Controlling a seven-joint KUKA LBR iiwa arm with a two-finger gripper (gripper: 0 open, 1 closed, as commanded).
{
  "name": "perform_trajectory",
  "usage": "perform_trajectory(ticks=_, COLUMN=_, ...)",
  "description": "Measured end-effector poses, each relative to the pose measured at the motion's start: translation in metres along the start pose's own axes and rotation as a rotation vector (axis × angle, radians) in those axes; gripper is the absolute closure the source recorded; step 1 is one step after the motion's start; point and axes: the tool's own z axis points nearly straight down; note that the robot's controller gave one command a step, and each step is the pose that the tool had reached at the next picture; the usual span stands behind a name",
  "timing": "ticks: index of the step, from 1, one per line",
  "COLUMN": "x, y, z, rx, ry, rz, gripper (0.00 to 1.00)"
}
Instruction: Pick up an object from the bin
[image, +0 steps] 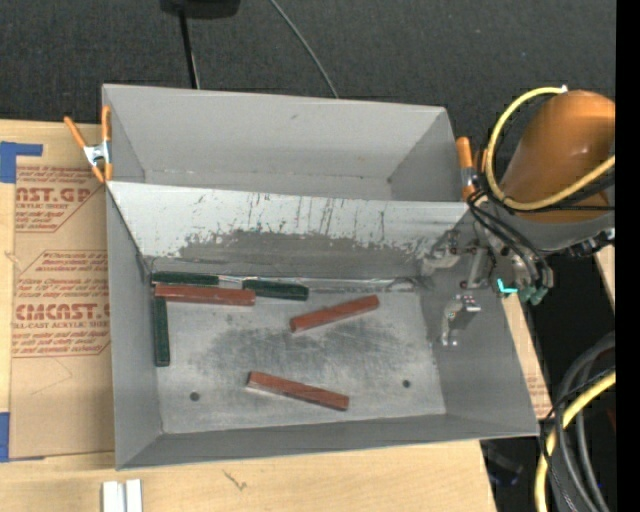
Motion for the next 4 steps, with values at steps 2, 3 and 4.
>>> perform_trajectory(ticks=2, x=-0.024, y=0.035, z=0.050, rx=0.003, ry=-0.015, rz=-0.019, gripper=0.00)
perform_trajectory(ticks=3, x=-0.047, y=0.053, z=0.151, rx=0.001, ry=-0.021, rz=0.005, gripper=1.00)
perform_trajectory(ticks=4, x=-0.047, y=0.053, z=0.151, rx=0.001, ry=-0.021, rz=0.005, gripper=1.00)
